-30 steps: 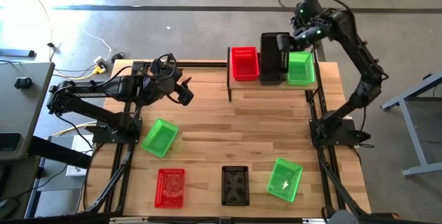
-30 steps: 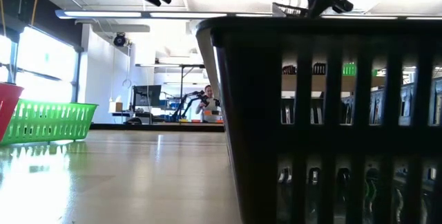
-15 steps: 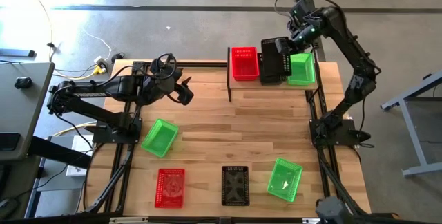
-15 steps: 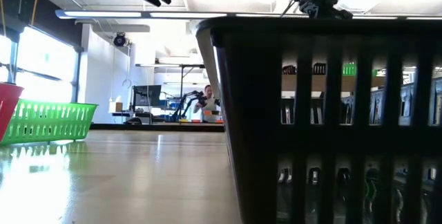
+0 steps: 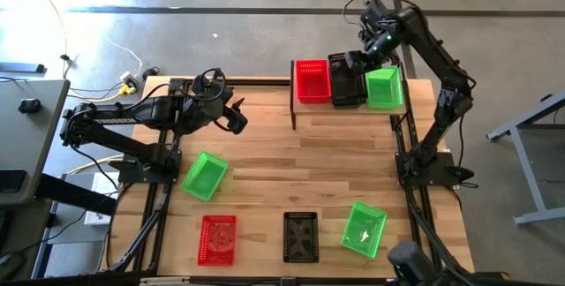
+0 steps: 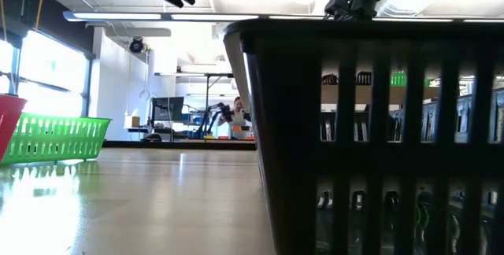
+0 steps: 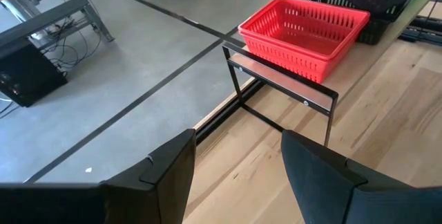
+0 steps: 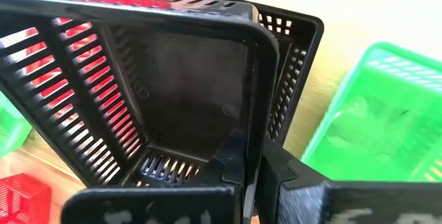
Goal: Stack baskets on shelf by color
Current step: Stack the top black bin on top of the black bin on the shelf
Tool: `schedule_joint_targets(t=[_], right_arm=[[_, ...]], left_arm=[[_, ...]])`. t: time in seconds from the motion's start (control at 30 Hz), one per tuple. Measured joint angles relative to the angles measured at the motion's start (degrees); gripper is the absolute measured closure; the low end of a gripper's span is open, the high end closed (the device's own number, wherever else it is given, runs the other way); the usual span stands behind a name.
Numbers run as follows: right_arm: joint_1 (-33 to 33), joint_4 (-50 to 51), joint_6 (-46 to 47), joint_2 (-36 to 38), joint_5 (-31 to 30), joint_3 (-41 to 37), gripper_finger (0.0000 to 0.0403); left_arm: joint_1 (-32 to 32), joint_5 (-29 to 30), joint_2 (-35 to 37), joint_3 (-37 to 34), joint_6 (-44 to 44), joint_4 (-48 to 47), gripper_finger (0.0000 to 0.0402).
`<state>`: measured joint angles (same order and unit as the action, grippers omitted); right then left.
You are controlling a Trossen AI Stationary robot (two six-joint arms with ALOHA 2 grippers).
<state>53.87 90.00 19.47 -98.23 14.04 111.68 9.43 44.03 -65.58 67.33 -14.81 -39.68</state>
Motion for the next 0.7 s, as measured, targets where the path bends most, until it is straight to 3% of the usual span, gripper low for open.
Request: schedule_joint_targets(t=[0.7], right_arm=[[-1.2, 0.0, 1.5, -0.5, -2.4, 0.0, 0.0403]], left_arm=[[0.0, 0.0, 0.0, 0.0, 0.0, -0.2, 0.0198]])
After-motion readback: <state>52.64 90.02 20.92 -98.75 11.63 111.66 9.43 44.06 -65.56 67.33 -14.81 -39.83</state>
